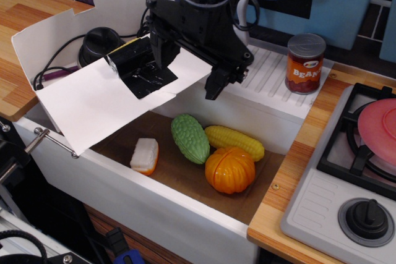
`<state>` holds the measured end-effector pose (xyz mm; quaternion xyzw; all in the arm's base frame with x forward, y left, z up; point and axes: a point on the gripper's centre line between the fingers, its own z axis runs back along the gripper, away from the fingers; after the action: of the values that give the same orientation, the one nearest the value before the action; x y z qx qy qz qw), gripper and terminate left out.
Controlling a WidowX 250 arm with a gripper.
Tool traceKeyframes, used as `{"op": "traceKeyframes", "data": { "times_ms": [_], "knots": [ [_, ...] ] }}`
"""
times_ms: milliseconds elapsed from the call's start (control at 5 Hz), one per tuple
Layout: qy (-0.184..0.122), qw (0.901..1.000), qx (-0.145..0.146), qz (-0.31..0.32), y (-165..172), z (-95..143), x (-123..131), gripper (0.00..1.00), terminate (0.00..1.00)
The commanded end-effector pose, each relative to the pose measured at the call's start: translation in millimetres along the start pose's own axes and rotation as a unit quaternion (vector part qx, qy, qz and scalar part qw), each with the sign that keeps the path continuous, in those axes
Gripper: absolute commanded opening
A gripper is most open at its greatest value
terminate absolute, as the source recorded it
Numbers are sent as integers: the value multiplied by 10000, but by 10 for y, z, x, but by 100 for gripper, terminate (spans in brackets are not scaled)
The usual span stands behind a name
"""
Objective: Close white1fbox flap
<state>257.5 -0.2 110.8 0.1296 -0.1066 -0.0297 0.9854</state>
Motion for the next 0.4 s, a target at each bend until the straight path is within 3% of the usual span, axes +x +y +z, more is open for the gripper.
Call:
{"op": "traceKeyframes", "data": {
  "times_ms": [0, 200],
  "knots": [
    [0, 10000, 0, 0, 0, 0, 0, 100, 0],
    [-48, 9999, 150, 68, -171, -82, -100, 100, 0]
  ]
}}
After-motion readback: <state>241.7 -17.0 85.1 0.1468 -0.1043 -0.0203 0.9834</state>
